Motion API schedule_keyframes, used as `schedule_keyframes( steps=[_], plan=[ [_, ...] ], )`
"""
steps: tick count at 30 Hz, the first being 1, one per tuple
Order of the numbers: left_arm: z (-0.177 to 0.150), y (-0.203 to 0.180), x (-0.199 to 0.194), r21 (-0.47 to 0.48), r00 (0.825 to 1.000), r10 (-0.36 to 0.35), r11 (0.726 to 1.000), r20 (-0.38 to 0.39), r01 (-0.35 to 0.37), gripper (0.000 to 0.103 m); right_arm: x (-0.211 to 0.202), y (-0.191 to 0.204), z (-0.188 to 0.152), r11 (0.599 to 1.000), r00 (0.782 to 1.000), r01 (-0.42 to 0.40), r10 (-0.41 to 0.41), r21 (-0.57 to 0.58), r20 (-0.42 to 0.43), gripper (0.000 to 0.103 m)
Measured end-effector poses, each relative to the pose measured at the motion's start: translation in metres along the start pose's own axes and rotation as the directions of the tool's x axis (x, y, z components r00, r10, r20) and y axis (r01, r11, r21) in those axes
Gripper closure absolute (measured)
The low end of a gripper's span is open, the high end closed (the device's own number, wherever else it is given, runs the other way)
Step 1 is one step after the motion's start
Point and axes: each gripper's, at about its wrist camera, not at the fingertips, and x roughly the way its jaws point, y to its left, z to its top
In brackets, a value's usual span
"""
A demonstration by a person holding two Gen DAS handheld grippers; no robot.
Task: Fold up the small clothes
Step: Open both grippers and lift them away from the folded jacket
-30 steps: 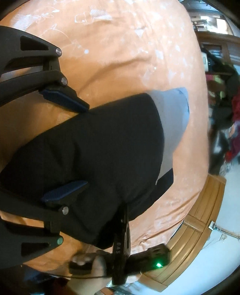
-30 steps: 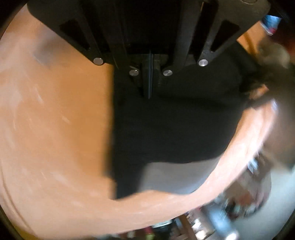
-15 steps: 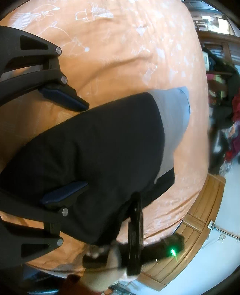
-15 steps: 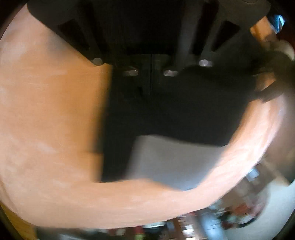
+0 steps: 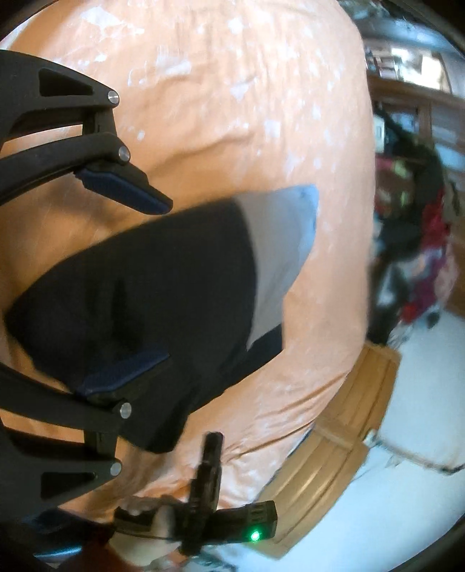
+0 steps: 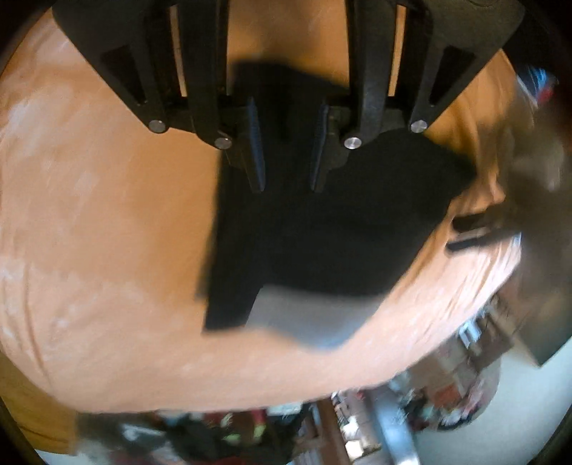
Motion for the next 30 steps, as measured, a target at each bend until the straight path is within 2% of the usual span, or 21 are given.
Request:
schedule_keyframes(
  steps=[1, 2, 3, 4, 5, 6, 7, 9, 10, 11, 13, 14, 15, 17, 19, 22, 25, 27, 30],
  plan=[
    [-0.006, -0.006, 0.006, 0.035, 0.999, 0.010, 0.999, -0.035, -0.008, 0.023, 0.008, -0.003, -0.014, 1.000, 0.999, 0.017, -0.017, 0.001, -0.037, 0.080],
    [-0.012, -0.012, 0.014, 0.060, 0.996, 0.027, 0.998, -0.079, -0.022, 0.023, 0.017, -0.011, -0.021, 0.999, 0.997, 0.036, -0.036, 0.009, -0.064, 0.085],
    [-0.020, -0.014, 0.025, 0.091, 0.987, 0.085, 0.993, -0.140, -0.073, 0.023, 0.021, -0.020, -0.030, 0.998, 0.995, 0.056, -0.054, 0.022, -0.083, 0.093],
    [-0.023, -0.012, 0.027, 0.077, 0.983, 0.089, 0.994, -0.162, -0.077, 0.021, 0.021, -0.031, -0.036, 0.996, 0.994, 0.076, -0.072, 0.042, -0.086, 0.103],
    [-0.024, -0.006, 0.024, 0.045, 0.983, 0.080, 0.996, -0.167, -0.073, 0.020, 0.016, -0.041, -0.039, 0.992, 0.992, 0.097, -0.091, 0.076, -0.086, 0.090],
    [-0.023, -0.003, 0.019, 0.037, 0.981, 0.100, 0.995, -0.167, -0.095, 0.020, 0.010, -0.050, -0.038, 0.987, 0.989, 0.128, -0.119, 0.100, -0.086, 0.082],
    [-0.023, -0.002, 0.013, 0.045, 0.978, 0.129, 0.991, -0.162, -0.123, 0.020, 0.001, -0.057, -0.039, 0.981, 0.986, 0.157, -0.149, 0.115, -0.078, 0.077],
    [-0.028, 0.006, -0.008, 0.046, 0.973, 0.185, 0.983, -0.141, -0.180, 0.018, -0.019, -0.066, -0.041, 0.974, 0.984, 0.173, -0.165, 0.145, -0.061, 0.076],
    [-0.030, 0.013, -0.016, 0.026, 0.971, 0.193, 0.981, -0.139, -0.192, 0.017, -0.027, -0.067, -0.042, 0.972, 0.984, 0.178, -0.172, 0.151, -0.051, 0.068],
    [-0.034, 0.022, -0.028, -0.001, 0.966, 0.216, 0.976, -0.141, -0.219, 0.018, -0.038, -0.069, -0.044, 0.968, 0.981, 0.196, -0.192, 0.156, -0.042, 0.055],
    [-0.044, 0.034, -0.041, -0.022, 0.948, 0.276, 0.959, -0.158, -0.283, 0.022, -0.048, -0.066, -0.049, 0.965, 0.981, 0.195, -0.194, 0.175, -0.023, 0.045],
    [-0.049, 0.039, -0.049, -0.049, 0.947, 0.281, 0.955, -0.157, -0.291, 0.022, -0.055, -0.062, -0.053, 0.964, 0.983, 0.179, -0.181, 0.198, -0.009, 0.043],
    [-0.054, 0.043, -0.059, -0.081, 0.943, 0.296, 0.947, -0.152, -0.310, 0.022, -0.055, -0.042, -0.057, 0.963, 0.985, 0.168, -0.171, 0.211, -0.002, 0.041],
    [-0.061, 0.041, -0.070, -0.103, 0.935, 0.325, 0.934, -0.144, -0.341, 0.022, -0.056, -0.021, -0.065, 0.965, 0.989, 0.143, -0.149, 0.220, 0.010, 0.031],
    [-0.068, 0.031, -0.077, -0.114, 0.930, 0.345, 0.926, -0.128, -0.360, 0.022, -0.054, 0.005, -0.073, 0.975, 0.993, 0.111, -0.114, 0.192, 0.008, 0.026],
    [-0.082, 0.012, -0.073, -0.103, 0.911, 0.385, 0.910, -0.147, -0.401, 0.019, -0.048, 0.049, -0.087, 0.988, 0.995, 0.097, -0.097, 0.119, -0.012, 0.023],
    [-0.099, 0.002, -0.056, -0.096, 0.892, 0.406, 0.898, -0.199, -0.430, 0.013, -0.043, 0.075, -0.101, 0.986, 0.986, 0.164, -0.163, 0.042, -0.019, 0.018],
    [-0.103, -0.006, -0.050, -0.077, 0.882, 0.437, 0.887, -0.177, -0.455, 0.011, -0.038, 0.077, -0.109, 0.979, 0.979, 0.202, -0.201, 0.033, -0.027, 0.014],
    [-0.105, -0.005, -0.047, -0.087, 0.877, 0.449, 0.880, -0.169, -0.467, 0.005, -0.033, 0.071, -0.123, 0.973, 0.972, 0.228, -0.226, 0.042, -0.058, 0.006]
  ],
)
